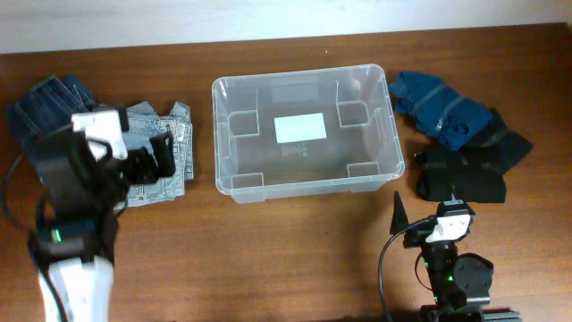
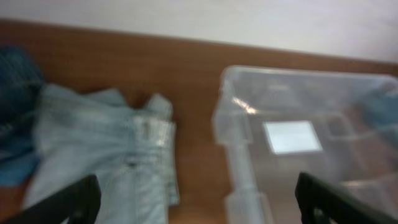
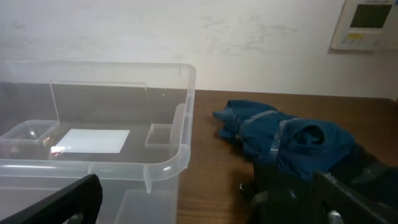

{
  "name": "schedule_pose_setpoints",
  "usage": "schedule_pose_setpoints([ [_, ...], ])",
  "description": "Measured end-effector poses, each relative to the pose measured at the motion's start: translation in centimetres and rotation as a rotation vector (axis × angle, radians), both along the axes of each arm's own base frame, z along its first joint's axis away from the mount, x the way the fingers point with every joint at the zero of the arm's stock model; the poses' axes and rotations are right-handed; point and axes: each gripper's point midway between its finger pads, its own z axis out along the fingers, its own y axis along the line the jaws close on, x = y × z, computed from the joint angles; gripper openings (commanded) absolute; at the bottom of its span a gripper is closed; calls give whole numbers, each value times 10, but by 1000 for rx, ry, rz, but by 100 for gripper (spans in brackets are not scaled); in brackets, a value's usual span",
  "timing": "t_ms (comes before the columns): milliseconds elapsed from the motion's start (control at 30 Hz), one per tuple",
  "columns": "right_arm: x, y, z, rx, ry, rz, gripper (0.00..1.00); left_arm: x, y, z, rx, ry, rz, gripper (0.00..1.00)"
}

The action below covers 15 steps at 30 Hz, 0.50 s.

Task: Pack container
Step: 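Reach left gripper down and grasp the folded light-blue jeans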

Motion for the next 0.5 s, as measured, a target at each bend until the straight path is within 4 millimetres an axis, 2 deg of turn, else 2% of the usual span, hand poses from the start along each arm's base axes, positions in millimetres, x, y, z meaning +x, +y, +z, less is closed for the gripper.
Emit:
schedule_pose_setpoints([
  [133, 0, 0, 0, 0, 1, 0, 98, 30, -13, 5, -72, 74, -87, 99],
  [267, 0, 0, 0, 0, 1, 0, 98, 42, -13, -13, -87, 129, -121, 99],
  [367, 0, 0, 0, 0, 1, 0, 98, 50, 5, -37, -109, 190, -89, 99],
  [500, 0, 0, 0, 0, 1, 0, 98, 53, 57, -64, -146, 252, 35, 99],
])
